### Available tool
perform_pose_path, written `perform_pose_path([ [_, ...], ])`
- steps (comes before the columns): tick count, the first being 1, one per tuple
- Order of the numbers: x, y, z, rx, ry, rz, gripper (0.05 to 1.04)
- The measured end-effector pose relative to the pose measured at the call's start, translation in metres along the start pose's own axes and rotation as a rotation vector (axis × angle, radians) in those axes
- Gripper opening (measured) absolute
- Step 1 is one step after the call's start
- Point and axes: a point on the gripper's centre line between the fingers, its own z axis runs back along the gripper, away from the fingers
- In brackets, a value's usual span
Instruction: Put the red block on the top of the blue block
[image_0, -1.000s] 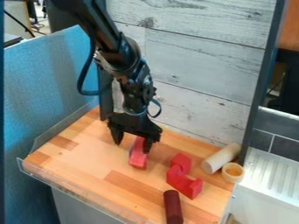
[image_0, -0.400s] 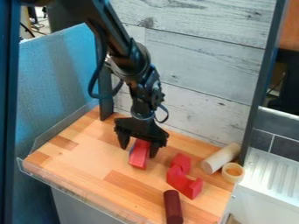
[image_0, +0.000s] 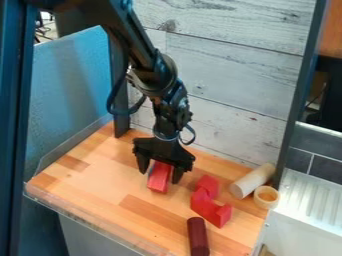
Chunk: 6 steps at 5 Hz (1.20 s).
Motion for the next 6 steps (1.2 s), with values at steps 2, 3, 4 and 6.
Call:
perform_pose_path([
  [2, 0.004, 0.001, -0.011, 0.034, 0.032, 0.035, 0.681],
  [3, 0.003, 0.001, -0.010, 0.032, 0.051, 0.046, 0.594],
  [4, 0.003, 0.001, -0.004, -0.008, 0.111, 0.077, 0.593],
  [6, 0.031, 0.020, 0.025, 0.007, 0.225, 0.137, 0.593],
])
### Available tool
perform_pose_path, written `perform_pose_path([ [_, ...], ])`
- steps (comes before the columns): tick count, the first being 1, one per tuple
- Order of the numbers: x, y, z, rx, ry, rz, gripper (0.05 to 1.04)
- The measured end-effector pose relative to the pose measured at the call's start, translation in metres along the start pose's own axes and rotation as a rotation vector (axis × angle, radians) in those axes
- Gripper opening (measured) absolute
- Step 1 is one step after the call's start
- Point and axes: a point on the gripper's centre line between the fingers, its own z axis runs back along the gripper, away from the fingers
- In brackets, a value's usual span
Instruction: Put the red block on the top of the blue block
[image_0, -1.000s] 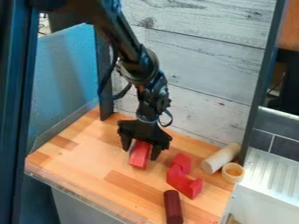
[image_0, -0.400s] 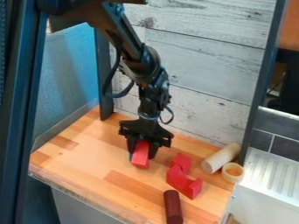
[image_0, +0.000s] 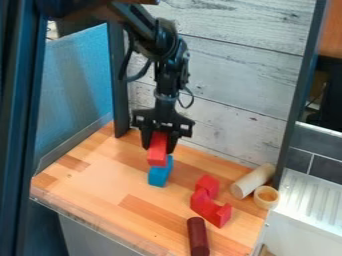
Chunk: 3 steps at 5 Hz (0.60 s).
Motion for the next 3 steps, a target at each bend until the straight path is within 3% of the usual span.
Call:
perform_pose_path([
  [1, 0.003, 0.003, -0.010, 0.057, 0.126, 0.018, 0.593],
  [3, 0.008, 0.003, -0.023, 0.104, 0.192, 0.042, 0.593],
])
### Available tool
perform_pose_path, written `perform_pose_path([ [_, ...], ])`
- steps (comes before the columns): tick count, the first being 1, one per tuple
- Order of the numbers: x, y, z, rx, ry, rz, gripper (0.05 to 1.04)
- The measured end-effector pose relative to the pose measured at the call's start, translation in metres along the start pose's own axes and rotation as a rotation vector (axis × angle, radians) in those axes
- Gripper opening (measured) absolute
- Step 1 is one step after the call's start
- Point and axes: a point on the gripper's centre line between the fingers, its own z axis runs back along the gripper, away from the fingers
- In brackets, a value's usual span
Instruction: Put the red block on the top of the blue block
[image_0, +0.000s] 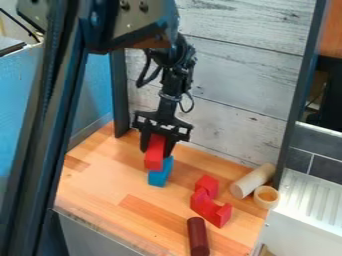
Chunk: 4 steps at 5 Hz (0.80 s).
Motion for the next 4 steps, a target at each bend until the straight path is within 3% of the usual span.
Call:
perform_pose_path([
  [2, -0.0010, -0.0027, -0.0056, 0.019, 0.012, -0.004, 0.593],
  [4, 0.0024, -0.0089, -0.0078, 0.019, -0.012, -0.011, 0.593],
])
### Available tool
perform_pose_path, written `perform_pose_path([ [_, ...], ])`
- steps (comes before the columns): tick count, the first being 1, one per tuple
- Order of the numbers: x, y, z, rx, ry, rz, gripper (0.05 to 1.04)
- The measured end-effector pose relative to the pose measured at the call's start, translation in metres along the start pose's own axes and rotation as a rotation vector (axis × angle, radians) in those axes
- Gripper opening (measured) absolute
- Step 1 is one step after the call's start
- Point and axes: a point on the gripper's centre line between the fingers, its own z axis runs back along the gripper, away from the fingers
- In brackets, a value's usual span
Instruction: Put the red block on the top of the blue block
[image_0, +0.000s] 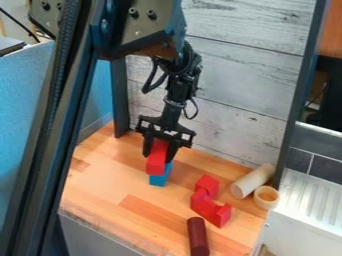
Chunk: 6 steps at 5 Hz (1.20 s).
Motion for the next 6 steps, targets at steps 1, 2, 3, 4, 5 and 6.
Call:
perform_pose_path([
  [1, -0.0003, -0.0033, 0.0002, 0.000, -0.002, -0.005, 0.593],
  [2, 0.0017, -0.0114, 0.0029, 0.007, -0.001, -0.017, 0.593],
  [3, 0.0050, -0.0124, 0.0059, -0.007, -0.013, -0.004, 0.667],
  [4, 0.0054, -0.0124, 0.0063, -0.008, -0.014, 0.015, 0.945],
  [5, 0.0054, -0.0120, 0.0064, -0.010, -0.015, 0.050, 0.978],
  [6, 0.0060, -0.0056, 0.0040, -0.009, -0.008, 0.118, 0.978],
])
